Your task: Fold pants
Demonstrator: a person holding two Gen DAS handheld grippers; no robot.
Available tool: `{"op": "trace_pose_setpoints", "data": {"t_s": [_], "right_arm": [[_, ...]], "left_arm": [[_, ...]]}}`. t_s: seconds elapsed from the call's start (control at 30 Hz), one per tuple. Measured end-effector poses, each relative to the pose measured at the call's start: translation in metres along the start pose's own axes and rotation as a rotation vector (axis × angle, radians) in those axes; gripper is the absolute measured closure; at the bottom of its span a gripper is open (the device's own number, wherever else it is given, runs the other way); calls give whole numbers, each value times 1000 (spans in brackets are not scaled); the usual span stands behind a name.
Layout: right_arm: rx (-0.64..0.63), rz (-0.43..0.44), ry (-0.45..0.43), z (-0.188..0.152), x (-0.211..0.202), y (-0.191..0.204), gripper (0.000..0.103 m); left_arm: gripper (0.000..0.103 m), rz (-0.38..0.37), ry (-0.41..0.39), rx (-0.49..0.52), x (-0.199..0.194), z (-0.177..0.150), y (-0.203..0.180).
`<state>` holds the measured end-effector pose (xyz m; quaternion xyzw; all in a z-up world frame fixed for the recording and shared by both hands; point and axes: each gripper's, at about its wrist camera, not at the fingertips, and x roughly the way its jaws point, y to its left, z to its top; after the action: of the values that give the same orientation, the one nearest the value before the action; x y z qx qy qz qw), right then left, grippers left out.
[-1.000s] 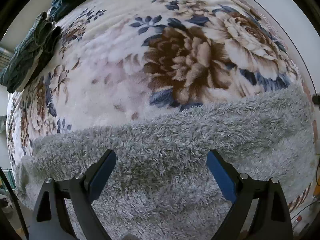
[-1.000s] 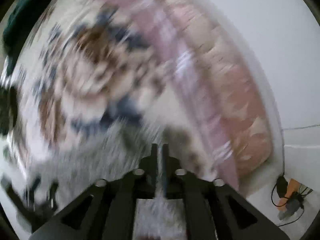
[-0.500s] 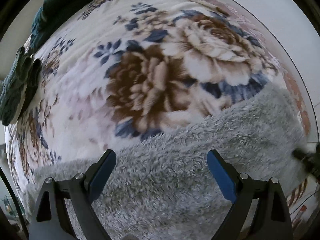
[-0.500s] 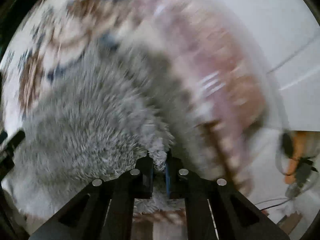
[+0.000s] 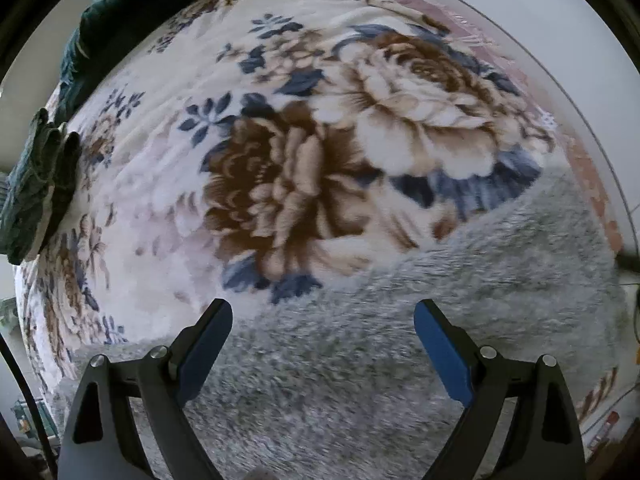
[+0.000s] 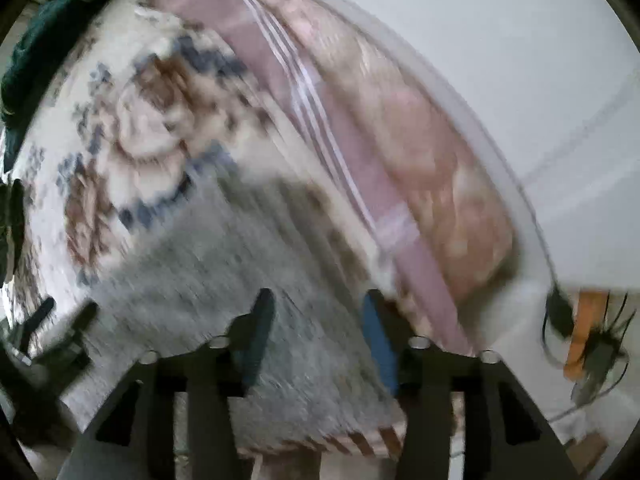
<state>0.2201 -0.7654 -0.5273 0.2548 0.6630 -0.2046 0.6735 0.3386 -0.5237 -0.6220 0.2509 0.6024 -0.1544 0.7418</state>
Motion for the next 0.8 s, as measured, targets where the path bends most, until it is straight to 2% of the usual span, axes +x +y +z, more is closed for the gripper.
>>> {"op": "trace_pose_setpoints", "data": {"t_s": [0.13, 0.17, 0.23, 0.27, 0.3, 0.33, 0.37, 0.43, 0.47, 0.57, 0.63, 0.67, 0.7, 0.73, 0.8], "right_arm": [[-35, 8, 5, 48, 22, 43, 49], [-46, -1, 13, 66, 34, 59, 49], [-86, -40, 27, 79, 50, 80, 53], [-116, -67, 33, 81, 59, 88, 76], [-154, -105, 37, 80, 66, 96, 92], [-196, -173, 19, 78, 68, 103, 94], [-208, -237, -31, 76, 63, 105, 103], [-160, -318, -98, 80, 53, 98, 103], [-109, -320, -96, 85, 51, 87, 103], [13, -141, 39, 89, 57, 60, 103], [0, -92, 67, 85, 46, 64, 95], [-50, -101, 60, 81, 38, 75, 73], [-80, -116, 48, 79, 35, 81, 41], [-119, -142, 28, 77, 33, 90, 31], [-115, -160, 59, 77, 41, 99, 28]], "left_arm": [[10, 98, -16, -33, 8, 0, 14], [10, 128, -19, -45, 10, 0, 19], [10, 156, -20, -61, 14, -2, 28], [10, 164, -15, -64, 16, -3, 32], [10, 165, -11, -70, 17, -5, 36], [10, 166, -11, -76, 18, -6, 40], [10, 171, -10, -82, 18, -8, 45], [10, 170, -8, -104, 18, -13, 56], [10, 170, -9, -121, 17, -16, 62], [10, 139, 9, -173, 16, -24, 80], [10, 124, 6, -216, 12, -30, 96], [10, 120, 6, -236, 9, -34, 104], [10, 111, 7, -259, 7, -39, 113], [10, 96, 9, -292, 4, -46, 126], [10, 76, 16, -336, 1, -58, 147]]}}
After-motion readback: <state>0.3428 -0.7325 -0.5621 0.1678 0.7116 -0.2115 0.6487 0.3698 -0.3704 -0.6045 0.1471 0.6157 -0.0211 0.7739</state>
